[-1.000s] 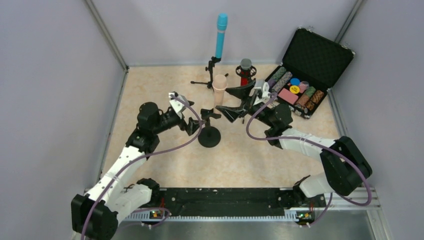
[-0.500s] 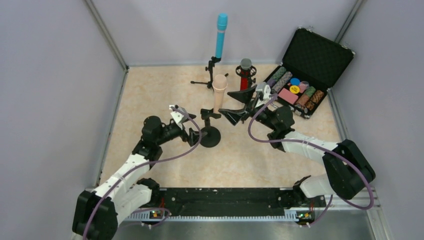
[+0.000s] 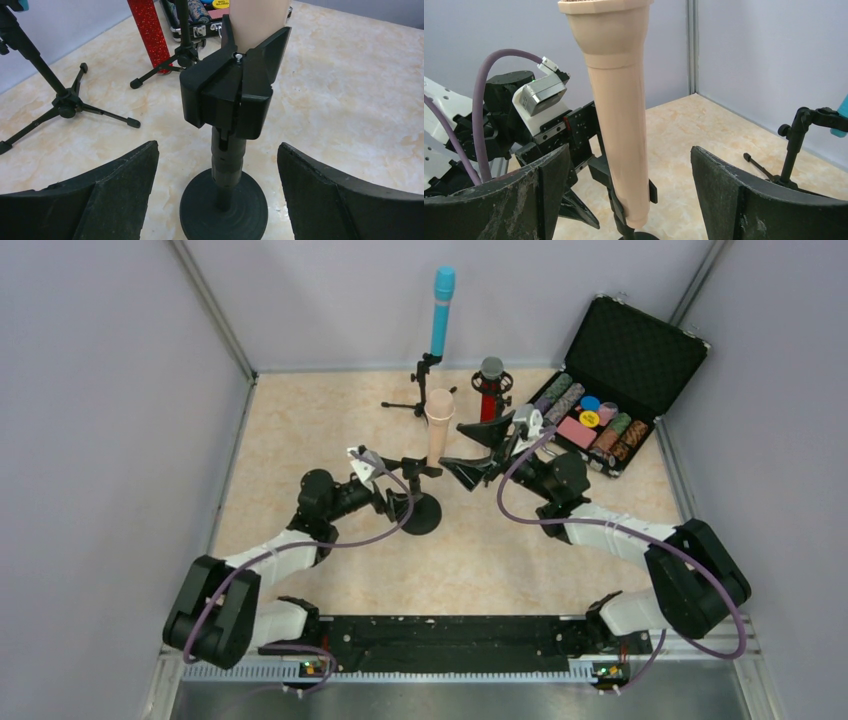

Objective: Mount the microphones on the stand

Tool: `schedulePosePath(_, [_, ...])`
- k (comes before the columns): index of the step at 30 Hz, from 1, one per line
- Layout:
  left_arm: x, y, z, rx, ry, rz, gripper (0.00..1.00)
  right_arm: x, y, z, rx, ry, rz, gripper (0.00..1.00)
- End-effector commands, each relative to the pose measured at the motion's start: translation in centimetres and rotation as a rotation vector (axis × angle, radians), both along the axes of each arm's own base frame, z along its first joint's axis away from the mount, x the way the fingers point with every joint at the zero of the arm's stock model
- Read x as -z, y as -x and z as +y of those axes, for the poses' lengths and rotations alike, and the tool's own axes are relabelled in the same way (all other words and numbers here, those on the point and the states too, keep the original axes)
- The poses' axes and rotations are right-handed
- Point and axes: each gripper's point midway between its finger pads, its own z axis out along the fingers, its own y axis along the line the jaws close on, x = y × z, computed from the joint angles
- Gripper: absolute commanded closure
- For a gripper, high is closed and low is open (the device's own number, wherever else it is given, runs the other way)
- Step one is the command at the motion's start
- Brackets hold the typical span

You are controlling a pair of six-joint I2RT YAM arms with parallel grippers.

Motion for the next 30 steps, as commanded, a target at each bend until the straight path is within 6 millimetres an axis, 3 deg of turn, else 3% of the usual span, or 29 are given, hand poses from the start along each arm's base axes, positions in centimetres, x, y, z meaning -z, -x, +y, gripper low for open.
schedulePosePath(1, [-3.8, -0.8, -1.2, 0.064, 0.076, -0.177, 0.09, -1.5, 0.3, -0.7, 0.005, -0.028, -0.044, 0.12])
schedulePosePath(8, [-4.2, -0.1, -2.4, 0.167, 0.140, -0.208, 0.20, -1.3, 0.1, -0.9, 0.010, -0.021, -0.042, 0.13])
schedulePosePath(16, [-4.2, 0.5, -3.0, 0.237, 0.169, -0.233, 0.60, -1.1, -0.1, -1.0, 0.011, -0.012, -0.042, 0.12])
schedulePosePath(22, [-3.8, 0.8, -3.2, 0.266, 0.151, -0.244, 1.00, -1.1, 0.0, -1.0, 0.011, 0.001, -0.054, 0.13])
schedulePosePath(30, [-4.7, 0.8, -3.0, 0.257, 0.168, -0.249, 1.00, -0.1, 0.2, -1.7, 0.053, 0.075, -0.076, 0.12])
